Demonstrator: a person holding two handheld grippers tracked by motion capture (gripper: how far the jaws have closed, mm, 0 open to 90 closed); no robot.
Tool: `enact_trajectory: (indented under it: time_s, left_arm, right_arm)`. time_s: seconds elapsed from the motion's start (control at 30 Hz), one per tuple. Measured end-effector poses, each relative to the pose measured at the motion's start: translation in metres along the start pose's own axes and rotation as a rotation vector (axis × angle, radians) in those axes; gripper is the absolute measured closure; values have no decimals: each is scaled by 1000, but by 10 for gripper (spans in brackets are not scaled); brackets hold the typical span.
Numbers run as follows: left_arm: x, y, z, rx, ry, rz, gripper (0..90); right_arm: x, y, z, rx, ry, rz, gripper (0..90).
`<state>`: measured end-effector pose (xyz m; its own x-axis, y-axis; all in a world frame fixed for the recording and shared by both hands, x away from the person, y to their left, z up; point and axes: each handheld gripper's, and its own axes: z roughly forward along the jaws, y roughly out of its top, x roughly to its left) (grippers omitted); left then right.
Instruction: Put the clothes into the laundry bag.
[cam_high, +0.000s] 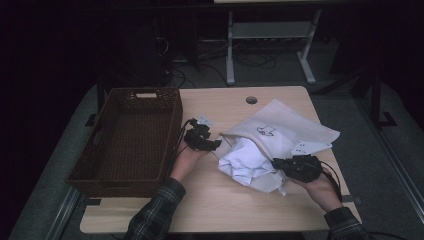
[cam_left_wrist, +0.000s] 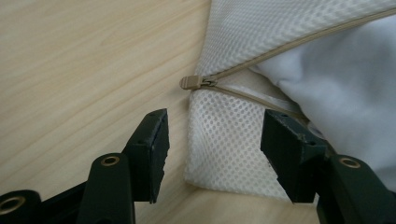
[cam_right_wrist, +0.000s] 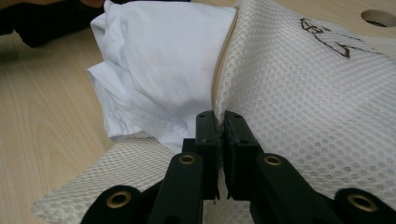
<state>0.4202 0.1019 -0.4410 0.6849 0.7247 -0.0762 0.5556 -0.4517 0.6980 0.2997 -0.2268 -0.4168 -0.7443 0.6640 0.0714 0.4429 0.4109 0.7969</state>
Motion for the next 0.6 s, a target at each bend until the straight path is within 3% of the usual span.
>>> enact_trajectory:
  time_s: [0.17, 0.6]
  left_arm:
    - [2, -6, 15, 56, 16, 4, 417]
    - [0, -8, 22, 89, 21, 19, 533]
  right_arm:
    - [0, -1, 0, 1, 1, 4, 844]
    - [0, -1, -1, 1, 1, 3, 844]
